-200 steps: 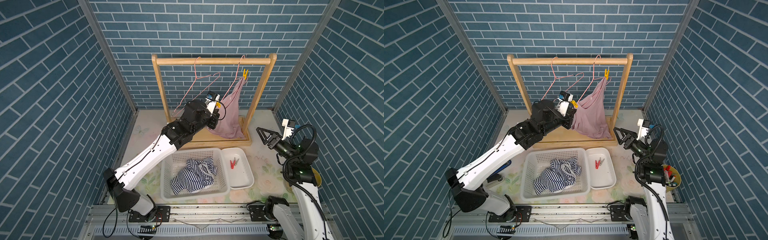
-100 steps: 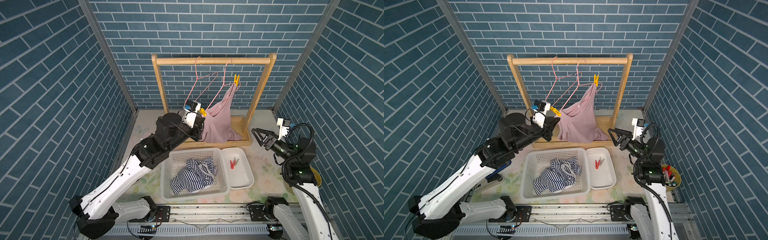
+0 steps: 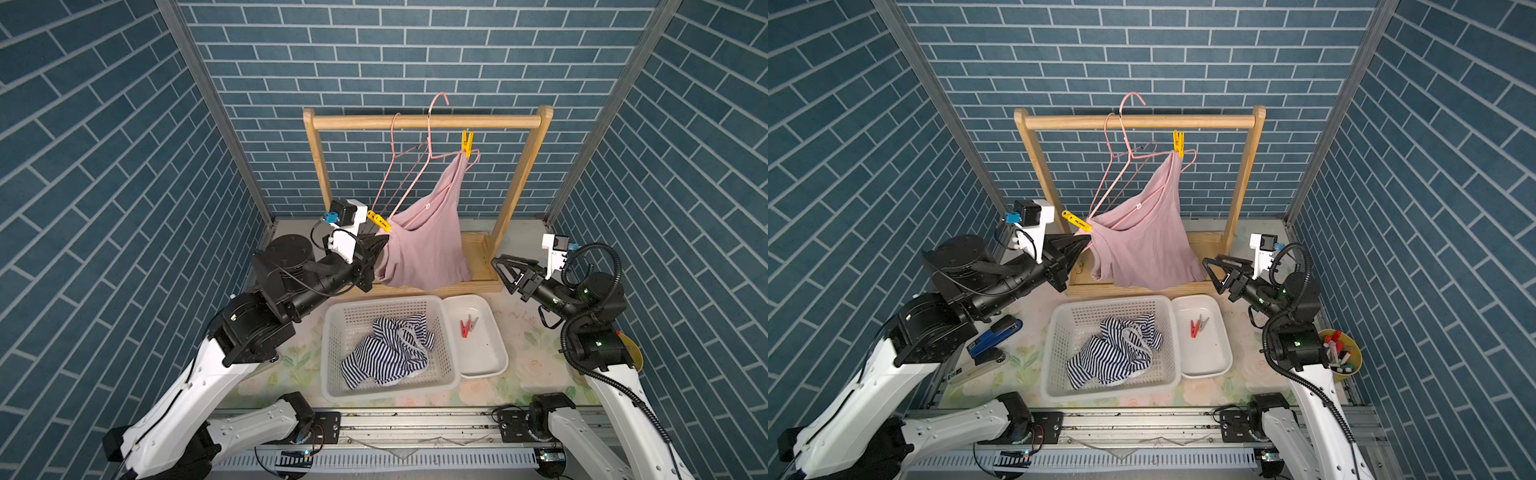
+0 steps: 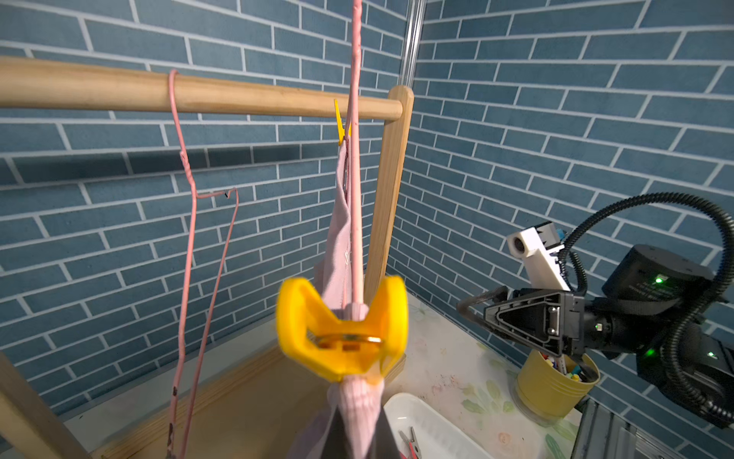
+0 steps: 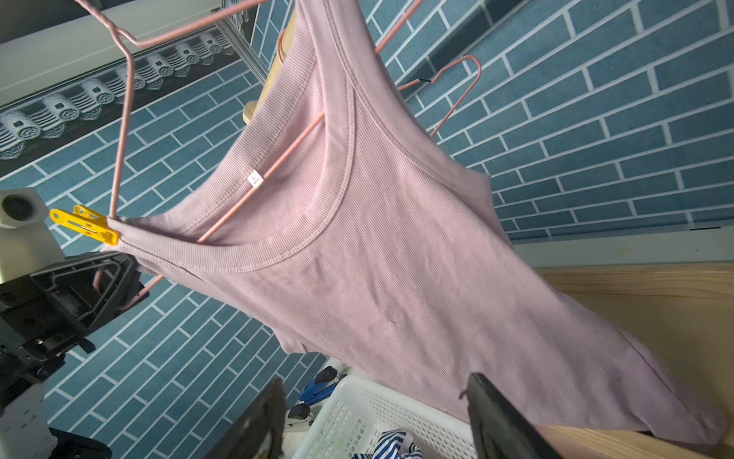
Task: Remove the clothespins securing tank tops to the hanger
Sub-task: Pick up the hanger from the clothesline, then remove the clothespin from the hanger.
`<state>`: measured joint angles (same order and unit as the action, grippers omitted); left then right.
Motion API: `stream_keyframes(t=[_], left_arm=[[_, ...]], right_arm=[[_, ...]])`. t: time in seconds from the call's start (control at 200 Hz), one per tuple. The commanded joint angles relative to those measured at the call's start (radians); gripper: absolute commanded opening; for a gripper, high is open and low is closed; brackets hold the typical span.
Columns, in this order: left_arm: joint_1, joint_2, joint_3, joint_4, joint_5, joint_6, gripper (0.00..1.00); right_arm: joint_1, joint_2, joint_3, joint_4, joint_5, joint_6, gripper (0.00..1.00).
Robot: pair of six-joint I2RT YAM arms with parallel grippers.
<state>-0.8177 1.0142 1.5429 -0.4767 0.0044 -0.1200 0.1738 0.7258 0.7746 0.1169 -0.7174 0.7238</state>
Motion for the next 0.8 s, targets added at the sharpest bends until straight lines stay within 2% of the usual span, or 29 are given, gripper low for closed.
stream_keyframes(t=[0.0,0.46,0.64,0.795], left_arm=[[0.001,-0.022,0.081,0.052,0.016,0.013,0.00],[0.002,0.003,0.359,-0.058,-0.015,0.056,0.00],[0.002,-0.028,0.399,-0.129,-0.025,0.048,0.00],[0.002,-0.098,0.345,-0.146,-0.048,0.040,0.00]], right_arm=[[0.010,-0.011,-0.015,0.017,0.019,-0.027,0.72],[0.034,0.013,-0.056,0.046,0.025,-0.037,0.72],[0.037,0.031,-0.047,0.052,0.018,-0.038,0.73],[0.037,0.036,-0.035,0.034,0.020,-0.050,0.73]])
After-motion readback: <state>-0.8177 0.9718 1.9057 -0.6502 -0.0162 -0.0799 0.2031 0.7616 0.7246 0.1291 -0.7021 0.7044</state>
